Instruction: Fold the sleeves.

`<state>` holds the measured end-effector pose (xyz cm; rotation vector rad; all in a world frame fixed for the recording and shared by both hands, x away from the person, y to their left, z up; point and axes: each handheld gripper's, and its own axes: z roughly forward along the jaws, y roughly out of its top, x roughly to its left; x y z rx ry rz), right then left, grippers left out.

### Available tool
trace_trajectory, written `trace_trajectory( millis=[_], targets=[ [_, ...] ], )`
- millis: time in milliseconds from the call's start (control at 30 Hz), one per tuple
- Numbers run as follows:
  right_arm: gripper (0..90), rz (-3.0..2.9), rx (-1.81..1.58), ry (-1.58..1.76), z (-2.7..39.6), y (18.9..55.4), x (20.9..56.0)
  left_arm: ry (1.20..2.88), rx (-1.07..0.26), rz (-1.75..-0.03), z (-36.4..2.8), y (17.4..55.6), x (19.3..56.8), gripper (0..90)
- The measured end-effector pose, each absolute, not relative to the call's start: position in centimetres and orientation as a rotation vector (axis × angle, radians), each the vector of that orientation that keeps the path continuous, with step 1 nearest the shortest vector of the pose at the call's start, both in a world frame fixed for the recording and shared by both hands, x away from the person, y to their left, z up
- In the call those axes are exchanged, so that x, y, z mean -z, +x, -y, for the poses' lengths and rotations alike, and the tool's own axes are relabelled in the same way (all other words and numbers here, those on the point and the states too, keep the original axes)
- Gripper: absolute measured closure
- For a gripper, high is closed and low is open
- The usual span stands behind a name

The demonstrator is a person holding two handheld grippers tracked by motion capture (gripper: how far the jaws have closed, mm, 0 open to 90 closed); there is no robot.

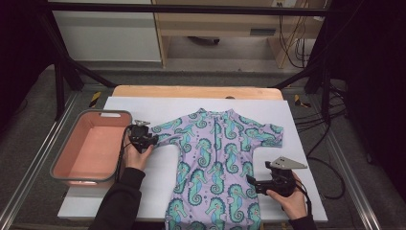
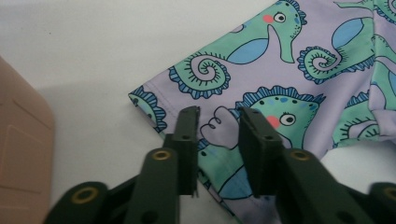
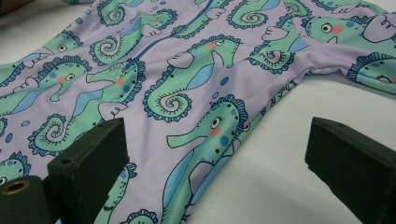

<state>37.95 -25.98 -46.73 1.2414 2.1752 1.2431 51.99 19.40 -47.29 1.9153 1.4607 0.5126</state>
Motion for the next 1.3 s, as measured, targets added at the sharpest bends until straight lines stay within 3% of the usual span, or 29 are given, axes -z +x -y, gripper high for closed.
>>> trace_trajectory(
  millis=[33, 233, 533, 600, 667, 767, 933, 1100, 1200, 1300],
  targets=[
    [6.2, -2.175, -1.243, 1.243, 26.0, 37.9, 46.7, 1.910, -0.483, -1.458, -19.4, 52.0, 47.3, 77.9],
    [6.2, -2.173, -1.247, 1.245, 26.0, 37.9, 46.7, 1.943, -0.536, -1.424, -19.0, 51.8, 47.5, 85.4],
    [6.4, -2.168, -1.249, 1.243, 26.1, 37.9, 46.6, 1.944, -0.566, -1.447, -18.9, 51.6, 47.3, 87.7],
    [6.3, -2.167, -1.248, 1.244, 26.1, 37.9, 46.7, 1.932, -0.573, -1.454, -19.0, 51.5, 47.2, 80.9],
    [6.4, -2.169, -1.248, 1.243, 26.1, 37.9, 46.6, 1.924, -0.581, -1.460, -19.1, 51.4, 47.2, 63.5],
    [6.3, -2.169, -1.248, 1.243, 26.0, 37.9, 46.6, 1.908, -0.571, -1.475, -19.2, 51.1, 47.6, 49.4],
    [6.4, -2.170, -1.246, 1.247, 26.0, 37.9, 46.7, 1.883, -0.581, -1.479, -19.1, 50.8, 47.8, 44.3],
    [6.5, -2.170, -1.247, 1.244, 26.0, 37.9, 46.7, 1.897, -0.592, -1.482, -19.2, 50.6, 47.7, 63.2],
    [6.5, -2.172, -1.246, 1.245, 25.9, 37.9, 46.7, 1.893, -0.536, -1.465, -19.2, 50.3, 47.7, 79.4],
    [6.5, -2.171, -1.248, 1.245, 25.9, 37.9, 46.7, 1.905, -0.541, -1.445, -19.0, 50.3, 47.7, 84.2]
  ],
)
